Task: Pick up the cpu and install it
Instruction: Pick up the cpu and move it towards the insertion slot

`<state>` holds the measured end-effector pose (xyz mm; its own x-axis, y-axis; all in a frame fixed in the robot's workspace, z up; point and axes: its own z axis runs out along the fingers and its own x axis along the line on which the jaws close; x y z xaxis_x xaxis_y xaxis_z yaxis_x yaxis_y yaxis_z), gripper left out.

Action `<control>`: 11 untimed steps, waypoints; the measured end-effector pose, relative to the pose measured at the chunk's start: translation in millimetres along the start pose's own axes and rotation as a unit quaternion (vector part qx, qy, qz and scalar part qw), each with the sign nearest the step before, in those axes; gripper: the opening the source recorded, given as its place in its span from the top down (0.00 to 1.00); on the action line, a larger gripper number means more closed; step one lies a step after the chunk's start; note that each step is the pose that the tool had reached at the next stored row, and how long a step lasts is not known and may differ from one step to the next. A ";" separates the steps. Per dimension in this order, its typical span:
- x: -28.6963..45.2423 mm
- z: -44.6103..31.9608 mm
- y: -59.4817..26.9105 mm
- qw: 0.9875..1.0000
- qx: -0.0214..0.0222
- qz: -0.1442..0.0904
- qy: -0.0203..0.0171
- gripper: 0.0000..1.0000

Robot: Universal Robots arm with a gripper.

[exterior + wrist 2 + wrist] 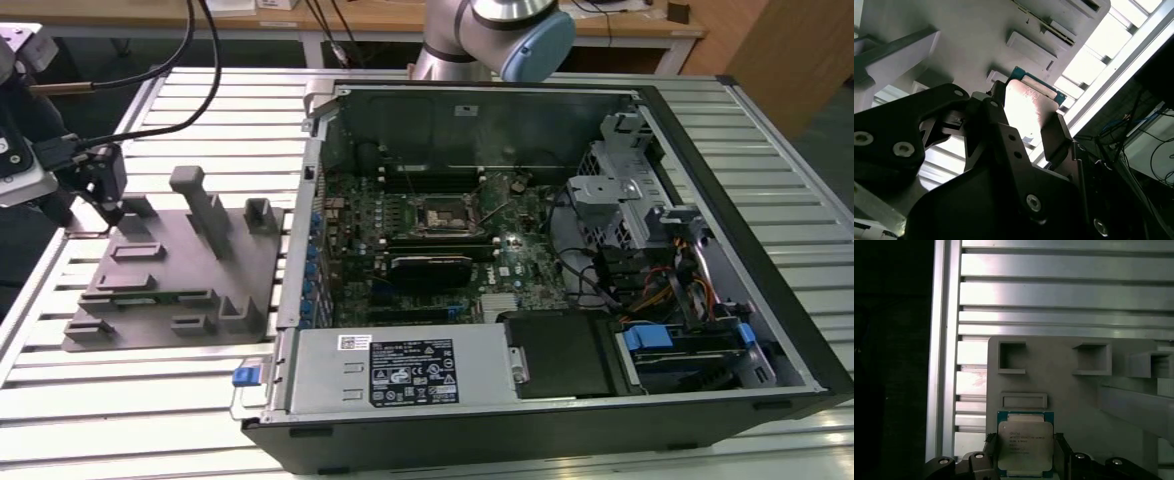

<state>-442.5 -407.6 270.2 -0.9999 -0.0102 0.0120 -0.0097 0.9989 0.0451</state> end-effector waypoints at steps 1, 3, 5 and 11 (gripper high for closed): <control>0.0 -0.5 0.0 1.000 0.000 0.000 0.000 0.47; 0.0 -1.8 0.1 1.000 0.000 0.000 0.000 0.47; 0.0 -3.0 0.1 1.000 0.000 0.000 0.000 0.47; 0.1 -6.4 0.3 1.000 0.000 0.000 0.000 0.47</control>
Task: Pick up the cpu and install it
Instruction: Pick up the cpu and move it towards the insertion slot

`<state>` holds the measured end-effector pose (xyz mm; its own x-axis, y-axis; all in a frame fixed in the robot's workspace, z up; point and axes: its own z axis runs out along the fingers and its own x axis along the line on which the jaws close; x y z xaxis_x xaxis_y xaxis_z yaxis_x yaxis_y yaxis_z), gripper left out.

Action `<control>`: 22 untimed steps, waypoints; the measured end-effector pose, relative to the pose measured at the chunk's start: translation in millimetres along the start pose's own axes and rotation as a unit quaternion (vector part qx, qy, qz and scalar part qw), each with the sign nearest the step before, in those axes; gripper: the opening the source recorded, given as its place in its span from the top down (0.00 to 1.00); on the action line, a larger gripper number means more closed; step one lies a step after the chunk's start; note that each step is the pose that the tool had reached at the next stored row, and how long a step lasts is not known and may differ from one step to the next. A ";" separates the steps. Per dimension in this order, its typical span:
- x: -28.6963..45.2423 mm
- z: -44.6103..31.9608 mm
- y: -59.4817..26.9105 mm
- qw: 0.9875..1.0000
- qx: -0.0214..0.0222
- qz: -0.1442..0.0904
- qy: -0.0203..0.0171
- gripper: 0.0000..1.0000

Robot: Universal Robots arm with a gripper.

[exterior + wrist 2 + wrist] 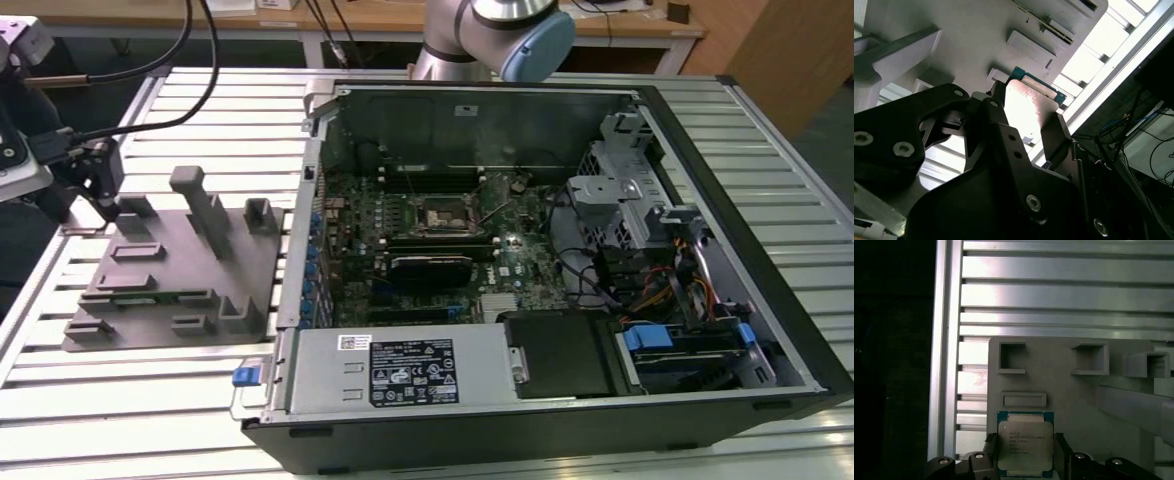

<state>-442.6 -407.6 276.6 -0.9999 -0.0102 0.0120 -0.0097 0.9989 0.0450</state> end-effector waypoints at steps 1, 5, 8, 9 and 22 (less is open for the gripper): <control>0.0 -0.6 0.0 1.000 0.000 0.000 0.000 0.47; 0.0 -2.8 0.1 1.000 0.000 0.000 0.000 0.47; 0.1 -4.6 0.2 1.000 0.000 0.000 0.000 0.47; 0.0 -5.1 0.2 1.000 0.000 0.000 0.000 0.47; 0.1 -12.5 0.6 1.000 0.000 0.000 0.000 0.47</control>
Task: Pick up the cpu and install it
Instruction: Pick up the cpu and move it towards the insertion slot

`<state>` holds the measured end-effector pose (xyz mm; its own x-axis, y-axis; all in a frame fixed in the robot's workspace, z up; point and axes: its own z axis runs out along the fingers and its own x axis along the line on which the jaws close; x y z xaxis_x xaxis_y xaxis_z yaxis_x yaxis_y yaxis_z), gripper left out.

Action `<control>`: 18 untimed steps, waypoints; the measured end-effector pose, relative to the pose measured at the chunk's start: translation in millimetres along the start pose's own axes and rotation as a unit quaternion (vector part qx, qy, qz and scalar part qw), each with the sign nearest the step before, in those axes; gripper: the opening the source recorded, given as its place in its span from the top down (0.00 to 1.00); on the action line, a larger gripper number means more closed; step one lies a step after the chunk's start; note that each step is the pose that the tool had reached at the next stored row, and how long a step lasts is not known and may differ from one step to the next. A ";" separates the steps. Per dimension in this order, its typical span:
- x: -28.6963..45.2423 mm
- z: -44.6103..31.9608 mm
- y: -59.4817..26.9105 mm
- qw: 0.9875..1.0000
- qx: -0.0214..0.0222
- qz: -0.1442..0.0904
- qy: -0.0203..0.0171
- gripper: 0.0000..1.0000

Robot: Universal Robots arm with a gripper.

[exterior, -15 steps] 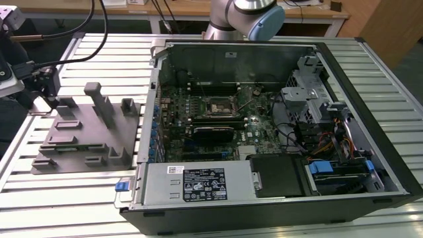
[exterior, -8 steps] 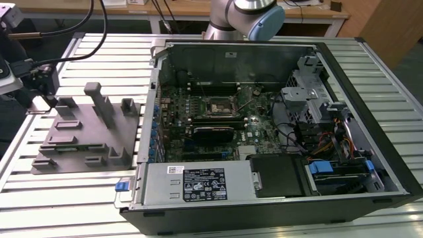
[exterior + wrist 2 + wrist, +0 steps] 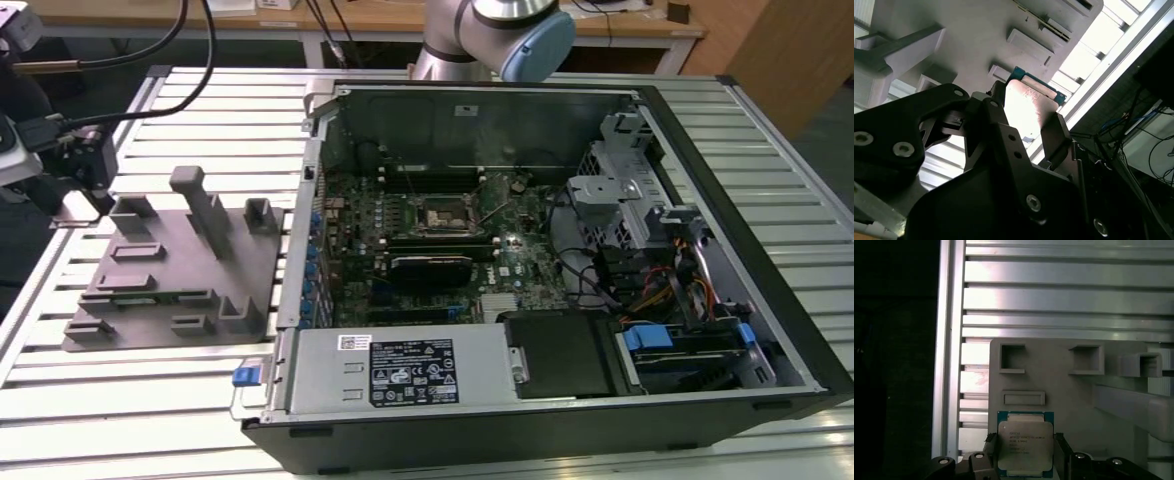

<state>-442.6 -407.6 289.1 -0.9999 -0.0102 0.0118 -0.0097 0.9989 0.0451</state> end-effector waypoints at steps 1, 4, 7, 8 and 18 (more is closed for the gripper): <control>0.0 -0.5 0.0 1.000 0.000 0.000 0.000 0.47; 0.0 -2.2 0.1 1.000 0.000 0.000 0.000 0.47; 0.0 -4.1 0.2 1.000 0.000 0.000 0.000 0.47; 0.1 -4.7 0.2 1.000 0.000 0.000 0.000 0.47; 0.1 -9.8 0.5 1.000 0.000 0.000 0.000 0.47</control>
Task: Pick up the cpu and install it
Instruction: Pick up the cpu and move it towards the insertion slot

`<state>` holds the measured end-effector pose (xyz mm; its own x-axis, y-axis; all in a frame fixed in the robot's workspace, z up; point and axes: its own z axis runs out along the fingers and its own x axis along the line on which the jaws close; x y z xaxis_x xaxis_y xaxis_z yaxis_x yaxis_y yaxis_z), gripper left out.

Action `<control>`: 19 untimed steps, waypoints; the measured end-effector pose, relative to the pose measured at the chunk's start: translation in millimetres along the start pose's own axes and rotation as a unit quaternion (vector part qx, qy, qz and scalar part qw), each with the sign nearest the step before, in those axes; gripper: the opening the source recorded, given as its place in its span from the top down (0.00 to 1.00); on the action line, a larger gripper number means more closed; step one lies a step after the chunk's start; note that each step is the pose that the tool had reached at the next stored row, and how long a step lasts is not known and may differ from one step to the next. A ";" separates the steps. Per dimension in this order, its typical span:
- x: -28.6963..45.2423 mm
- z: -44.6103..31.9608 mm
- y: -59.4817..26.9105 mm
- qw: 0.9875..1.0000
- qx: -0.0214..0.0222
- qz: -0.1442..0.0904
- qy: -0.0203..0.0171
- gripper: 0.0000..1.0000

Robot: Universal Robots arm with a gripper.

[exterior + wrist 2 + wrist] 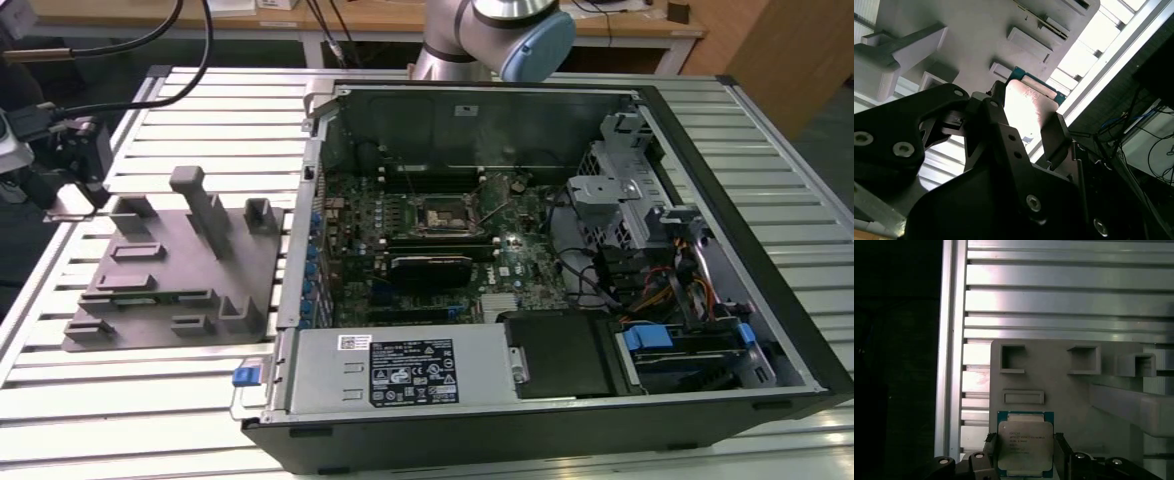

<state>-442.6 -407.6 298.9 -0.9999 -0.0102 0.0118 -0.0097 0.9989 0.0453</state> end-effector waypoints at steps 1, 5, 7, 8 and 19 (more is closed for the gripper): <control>0.0 -0.5 0.0 1.000 0.000 0.000 0.000 0.47; 0.0 -2.6 0.1 1.000 0.000 0.000 0.000 0.47; 0.0 -3.7 0.2 1.000 0.000 0.000 0.000 0.47; 0.1 -4.1 0.2 1.000 0.000 0.000 0.000 0.47; 0.1 -8.4 0.4 1.000 0.000 0.000 0.000 0.47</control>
<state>-442.5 -407.6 307.4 -0.9999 -0.0102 0.0117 -0.0097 0.9989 0.0453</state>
